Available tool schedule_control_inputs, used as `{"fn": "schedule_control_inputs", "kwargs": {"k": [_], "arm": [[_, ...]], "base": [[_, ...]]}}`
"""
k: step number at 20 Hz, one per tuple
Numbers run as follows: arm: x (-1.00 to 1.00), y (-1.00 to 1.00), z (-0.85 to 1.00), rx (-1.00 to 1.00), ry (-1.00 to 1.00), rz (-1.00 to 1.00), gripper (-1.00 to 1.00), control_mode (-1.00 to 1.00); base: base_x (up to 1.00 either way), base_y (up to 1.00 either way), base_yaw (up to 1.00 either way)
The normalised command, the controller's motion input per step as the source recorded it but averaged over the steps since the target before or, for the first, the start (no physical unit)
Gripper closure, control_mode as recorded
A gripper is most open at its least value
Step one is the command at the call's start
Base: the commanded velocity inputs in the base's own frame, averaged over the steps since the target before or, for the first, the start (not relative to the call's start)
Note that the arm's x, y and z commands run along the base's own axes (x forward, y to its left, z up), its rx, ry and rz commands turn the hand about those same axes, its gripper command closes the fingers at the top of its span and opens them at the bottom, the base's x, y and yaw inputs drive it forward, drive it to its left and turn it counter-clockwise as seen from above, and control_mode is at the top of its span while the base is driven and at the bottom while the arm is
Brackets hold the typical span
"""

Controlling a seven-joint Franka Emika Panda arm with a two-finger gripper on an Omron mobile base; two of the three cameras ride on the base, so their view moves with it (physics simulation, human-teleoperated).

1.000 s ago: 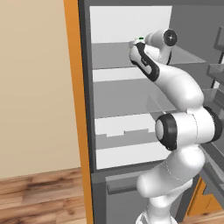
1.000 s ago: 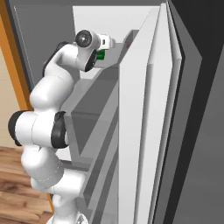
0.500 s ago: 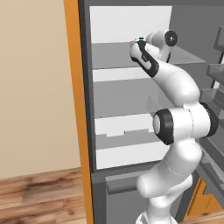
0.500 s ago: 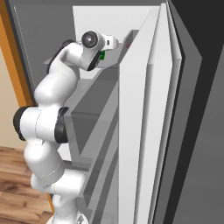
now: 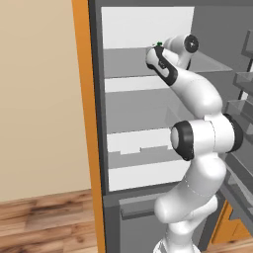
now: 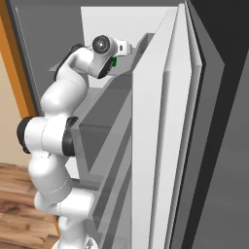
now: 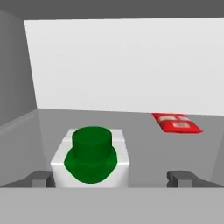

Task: Take out the milk from the fridge and place it on the tray on the counter. Then take the sugar cube near the tray and place it in the tray.

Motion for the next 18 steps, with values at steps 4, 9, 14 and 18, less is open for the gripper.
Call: {"fn": "schedule_control_inputs", "kwargs": {"k": [4, 9, 14, 18], "arm": [[0.11, 0.0, -0.11, 0.0, 0.0, 0.0, 1.0, -1.0], [0.08, 0.0, -0.03, 0.0, 0.0, 0.0, 1.0, -1.0], [-0.13, 0.0, 0.0, 0.0, -0.02, 0.0, 1.0, -1.0], [-0.72, 0.01, 0.0, 0.0, -0.09, 0.04, 1.0, -1.0]], "base": [[0.0, 0.0, 0.0], [0.0, 0.0, 0.0], [0.0, 0.0, 0.0], [0.0, 0.0, 0.0]]}}
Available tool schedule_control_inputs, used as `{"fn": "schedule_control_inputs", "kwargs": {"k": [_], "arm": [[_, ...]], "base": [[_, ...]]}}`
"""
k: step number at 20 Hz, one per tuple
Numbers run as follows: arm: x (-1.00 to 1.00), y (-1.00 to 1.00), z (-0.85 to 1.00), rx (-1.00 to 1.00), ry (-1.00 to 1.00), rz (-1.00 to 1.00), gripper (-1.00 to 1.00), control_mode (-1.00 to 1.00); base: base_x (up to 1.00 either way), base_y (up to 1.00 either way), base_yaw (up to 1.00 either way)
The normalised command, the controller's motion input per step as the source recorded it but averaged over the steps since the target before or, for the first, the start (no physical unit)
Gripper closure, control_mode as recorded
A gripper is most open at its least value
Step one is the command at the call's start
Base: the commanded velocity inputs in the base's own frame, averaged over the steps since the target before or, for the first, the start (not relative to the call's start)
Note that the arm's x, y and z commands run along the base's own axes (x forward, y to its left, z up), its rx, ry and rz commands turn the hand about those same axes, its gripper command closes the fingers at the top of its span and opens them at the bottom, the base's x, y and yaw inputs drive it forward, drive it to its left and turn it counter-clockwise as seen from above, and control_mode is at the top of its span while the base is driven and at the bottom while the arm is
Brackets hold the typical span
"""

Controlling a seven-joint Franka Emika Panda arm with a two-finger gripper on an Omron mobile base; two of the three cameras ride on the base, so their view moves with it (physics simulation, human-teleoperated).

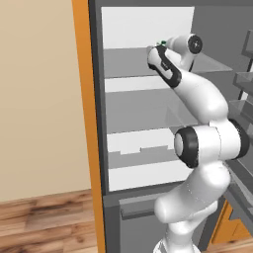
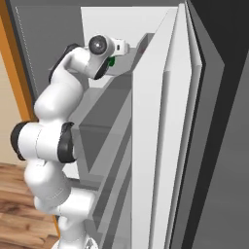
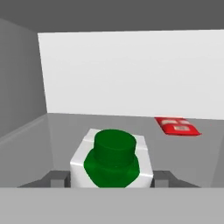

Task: Take out the milk from the fridge and place it on the tray on the counter. Then take the sugar cube near the tray and place it in the tray.

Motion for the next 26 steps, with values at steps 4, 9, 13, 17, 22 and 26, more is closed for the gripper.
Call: {"fn": "schedule_control_inputs", "kwargs": {"k": [4, 9, 13, 17, 22, 26], "arm": [[-0.99, 0.09, 0.0, 0.0, -0.08, 0.09, 1.0, -1.0], [-1.0, 0.16, 0.07, 0.0, -0.11, 0.03, 1.0, -1.0], [-1.0, 0.27, 0.23, 0.0, 0.07, 0.0, 1.0, -1.0], [-1.0, 0.14, 0.45, 0.0, 0.18, 0.0, 1.0, -1.0], [-1.0, 0.11, 0.22, 0.0, 0.23, 0.0, 1.0, -1.0], [-1.0, 0.02, -0.14, 0.0, 0.01, 0.0, 1.0, -1.0]], "base": [[0.0, 0.0, 0.0], [0.0, 0.0, 0.0], [0.0, 0.0, 0.0], [0.0, 0.0, 0.0], [0.0, 0.0, 0.0], [0.0, 0.0, 0.0]]}}
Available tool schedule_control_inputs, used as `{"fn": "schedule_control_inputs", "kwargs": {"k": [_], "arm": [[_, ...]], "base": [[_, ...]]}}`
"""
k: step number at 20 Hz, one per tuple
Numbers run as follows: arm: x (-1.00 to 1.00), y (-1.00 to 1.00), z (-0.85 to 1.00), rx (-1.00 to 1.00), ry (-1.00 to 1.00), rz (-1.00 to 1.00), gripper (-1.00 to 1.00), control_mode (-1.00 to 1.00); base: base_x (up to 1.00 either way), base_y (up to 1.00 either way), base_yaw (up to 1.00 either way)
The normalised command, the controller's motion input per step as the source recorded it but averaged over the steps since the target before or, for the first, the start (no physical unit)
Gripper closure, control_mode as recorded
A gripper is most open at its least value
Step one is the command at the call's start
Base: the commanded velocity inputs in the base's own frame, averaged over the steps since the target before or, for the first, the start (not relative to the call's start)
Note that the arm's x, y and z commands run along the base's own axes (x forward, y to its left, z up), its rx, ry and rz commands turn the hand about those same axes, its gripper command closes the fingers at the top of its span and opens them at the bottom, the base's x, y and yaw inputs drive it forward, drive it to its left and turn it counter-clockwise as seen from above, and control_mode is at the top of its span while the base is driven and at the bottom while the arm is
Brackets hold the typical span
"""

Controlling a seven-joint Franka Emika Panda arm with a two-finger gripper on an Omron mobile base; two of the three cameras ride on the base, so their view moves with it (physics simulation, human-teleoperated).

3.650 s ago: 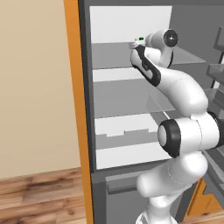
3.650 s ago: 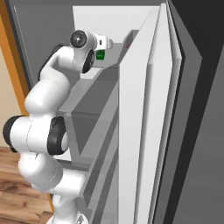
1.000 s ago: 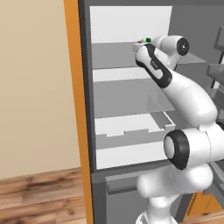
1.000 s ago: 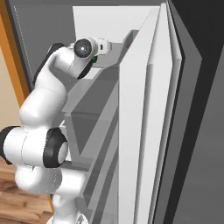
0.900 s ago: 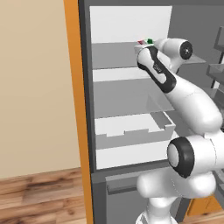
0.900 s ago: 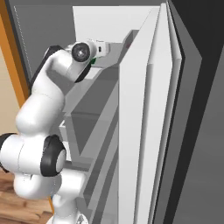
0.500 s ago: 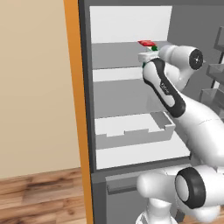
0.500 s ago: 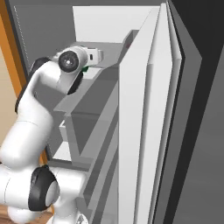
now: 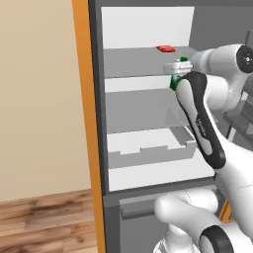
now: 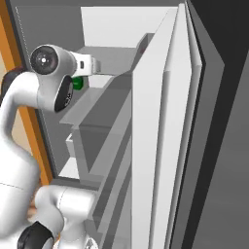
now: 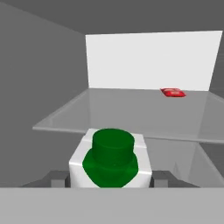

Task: Take out the milk from the fridge and place it on the tray on the counter. Then take the sugar cube near the tray and place it in the tray.

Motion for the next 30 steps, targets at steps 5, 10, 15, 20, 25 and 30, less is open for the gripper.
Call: {"fn": "schedule_control_inputs", "kwargs": {"k": [5, 10, 15, 20, 25, 30], "arm": [[-0.86, 0.02, -0.15, 0.0, 0.01, 0.02, 1.0, -1.0], [-0.85, 0.02, -0.06, 0.0, 0.0, 0.02, 1.0, -1.0], [-0.4, 0.08, -0.03, 0.0, 0.0, 0.02, 1.0, 1.0], [0.0, 0.0, 0.0, 0.0, 0.0, 0.0, 1.0, 1.0], [0.0, 0.0, 0.0, 0.0, 0.0, 0.0, 1.0, 1.0], [0.0, 0.0, 0.0, 0.0, 0.0, 0.0, 1.0, 1.0]], "base": [[0.0, 0.0, 0.0], [0.0, 0.0, 0.0], [-0.6, 0.11, 0.02], [-1.0, 0.6, 0.01], [-1.0, 1.0, -0.02], [-0.82, 0.96, -0.2]]}}
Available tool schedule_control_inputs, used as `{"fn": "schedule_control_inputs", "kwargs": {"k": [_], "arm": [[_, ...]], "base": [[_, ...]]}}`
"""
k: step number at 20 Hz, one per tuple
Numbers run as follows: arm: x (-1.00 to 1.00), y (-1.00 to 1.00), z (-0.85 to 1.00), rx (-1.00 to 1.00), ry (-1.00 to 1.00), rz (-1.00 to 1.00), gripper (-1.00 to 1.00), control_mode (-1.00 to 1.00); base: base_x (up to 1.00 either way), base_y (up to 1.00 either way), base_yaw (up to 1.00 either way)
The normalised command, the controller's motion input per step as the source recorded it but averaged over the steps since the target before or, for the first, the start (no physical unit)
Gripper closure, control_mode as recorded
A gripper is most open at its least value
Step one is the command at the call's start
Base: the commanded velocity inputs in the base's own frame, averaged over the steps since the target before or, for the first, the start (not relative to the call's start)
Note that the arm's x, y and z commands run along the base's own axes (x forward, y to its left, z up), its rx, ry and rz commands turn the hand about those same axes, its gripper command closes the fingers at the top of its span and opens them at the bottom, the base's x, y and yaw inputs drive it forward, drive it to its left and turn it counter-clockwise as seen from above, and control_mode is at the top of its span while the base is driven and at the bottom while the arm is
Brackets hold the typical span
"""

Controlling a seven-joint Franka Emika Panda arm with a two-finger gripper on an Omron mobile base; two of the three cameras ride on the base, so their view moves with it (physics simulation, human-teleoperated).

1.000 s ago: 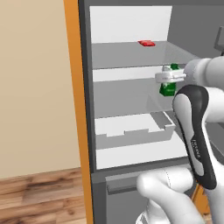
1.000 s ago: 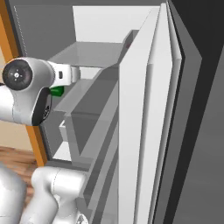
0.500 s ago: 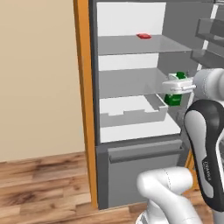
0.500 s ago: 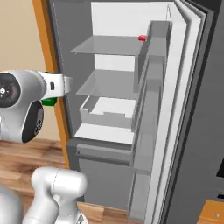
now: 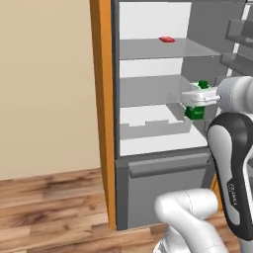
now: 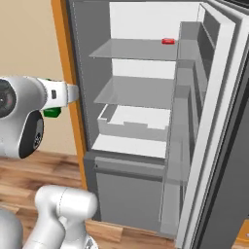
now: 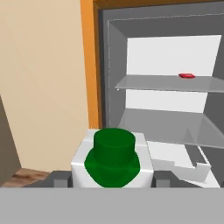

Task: Take out the milk from the fridge and place it on the tray on the counter. Then take the sugar cube near the tray and place it in the tray.

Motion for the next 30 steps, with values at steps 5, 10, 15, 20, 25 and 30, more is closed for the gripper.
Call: {"fn": "schedule_control_inputs", "kwargs": {"k": [5, 10, 15, 20, 25, 30], "arm": [[0.0, 0.0, 0.0, 0.0, 0.0, 0.0, 1.0, 1.0], [0.0, 0.0, 0.0, 0.0, 0.0, 0.0, 1.0, 1.0], [0.0, 0.0, 0.0, 0.0, 0.0, 0.0, 1.0, 1.0], [0.0, 0.0, 0.0, 0.0, 0.0, 0.0, 1.0, 1.0], [0.0, 0.0, 0.0, 0.0, 0.0, 0.0, 1.0, 1.0], [0.0, 0.0, 0.0, 0.0, 0.0, 0.0, 1.0, 1.0]], "base": [[0.24, 0.99, -0.39], [1.0, 1.0, 0.01], [0.14, 0.89, -0.43], [-0.03, 0.09, -0.99], [0.0, 0.02, -1.0], [0.0, 0.03, -1.0]]}}
